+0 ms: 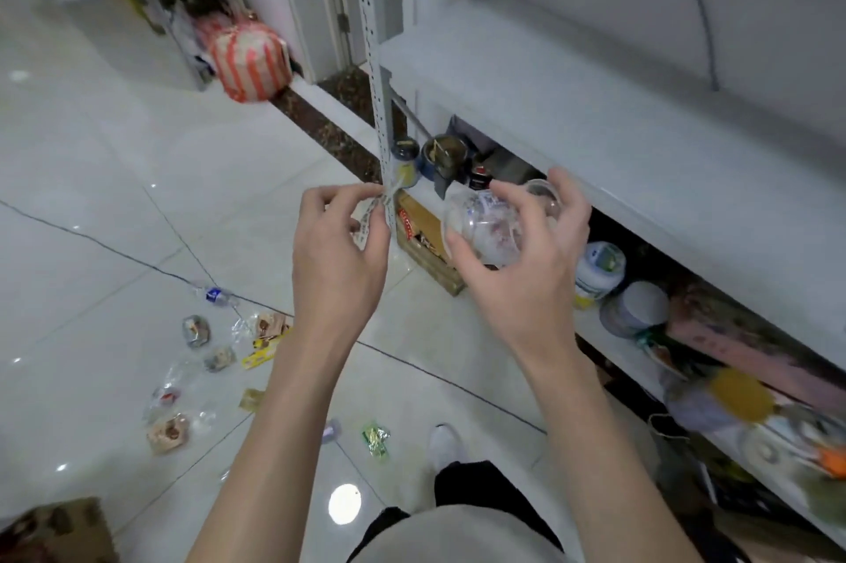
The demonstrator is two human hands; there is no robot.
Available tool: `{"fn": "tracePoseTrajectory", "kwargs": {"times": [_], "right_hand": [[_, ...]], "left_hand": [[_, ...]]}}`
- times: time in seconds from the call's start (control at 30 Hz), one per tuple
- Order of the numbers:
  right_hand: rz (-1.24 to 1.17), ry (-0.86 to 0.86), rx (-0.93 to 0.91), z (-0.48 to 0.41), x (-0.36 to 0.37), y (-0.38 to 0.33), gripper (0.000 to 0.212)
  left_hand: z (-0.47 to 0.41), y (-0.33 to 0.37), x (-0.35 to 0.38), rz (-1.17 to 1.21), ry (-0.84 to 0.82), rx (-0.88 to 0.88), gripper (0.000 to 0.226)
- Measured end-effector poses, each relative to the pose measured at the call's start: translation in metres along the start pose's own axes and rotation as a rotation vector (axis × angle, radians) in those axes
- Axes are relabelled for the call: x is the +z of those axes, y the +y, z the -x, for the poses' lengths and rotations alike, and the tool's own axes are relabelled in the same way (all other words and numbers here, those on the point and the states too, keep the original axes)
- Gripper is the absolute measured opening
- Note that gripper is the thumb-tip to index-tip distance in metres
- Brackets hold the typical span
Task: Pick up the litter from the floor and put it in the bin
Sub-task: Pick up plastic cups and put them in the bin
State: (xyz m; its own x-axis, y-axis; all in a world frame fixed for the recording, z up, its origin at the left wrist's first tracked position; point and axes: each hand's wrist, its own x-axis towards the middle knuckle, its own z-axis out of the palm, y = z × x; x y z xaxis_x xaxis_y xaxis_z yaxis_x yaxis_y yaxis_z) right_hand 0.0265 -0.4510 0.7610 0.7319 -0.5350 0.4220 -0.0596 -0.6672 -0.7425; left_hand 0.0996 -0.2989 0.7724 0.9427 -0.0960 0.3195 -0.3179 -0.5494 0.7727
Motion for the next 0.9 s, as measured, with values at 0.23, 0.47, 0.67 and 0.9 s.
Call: {"fn": "tracePoseTrajectory", "kwargs": {"times": [0.23, 0.47, 0.67, 0.9], "right_hand": [[0.157, 0.131, 0.151, 0.099, -0.058, 0.011, 0.052], [0.312, 0.307, 0.285, 0.179, -0.147, 0.026, 0.053], [0.390, 0.448, 0.407, 0.238, -0.228, 0.054, 0.055], [0.421, 0.557, 0.543, 0.311, -0.342, 0.110, 0.054]], "left_hand": [[0.070, 0.007, 0.007, 0.067, -0.252, 0.085, 0.019], [0.141, 0.056, 0.044, 0.136, -0.485, 0.258, 0.021], [0.214, 0.112, 0.095, 0.215, -0.656, 0.381, 0.020], [0.331, 0.186, 0.169, 0.255, -0.810, 0.492, 0.019]]}}
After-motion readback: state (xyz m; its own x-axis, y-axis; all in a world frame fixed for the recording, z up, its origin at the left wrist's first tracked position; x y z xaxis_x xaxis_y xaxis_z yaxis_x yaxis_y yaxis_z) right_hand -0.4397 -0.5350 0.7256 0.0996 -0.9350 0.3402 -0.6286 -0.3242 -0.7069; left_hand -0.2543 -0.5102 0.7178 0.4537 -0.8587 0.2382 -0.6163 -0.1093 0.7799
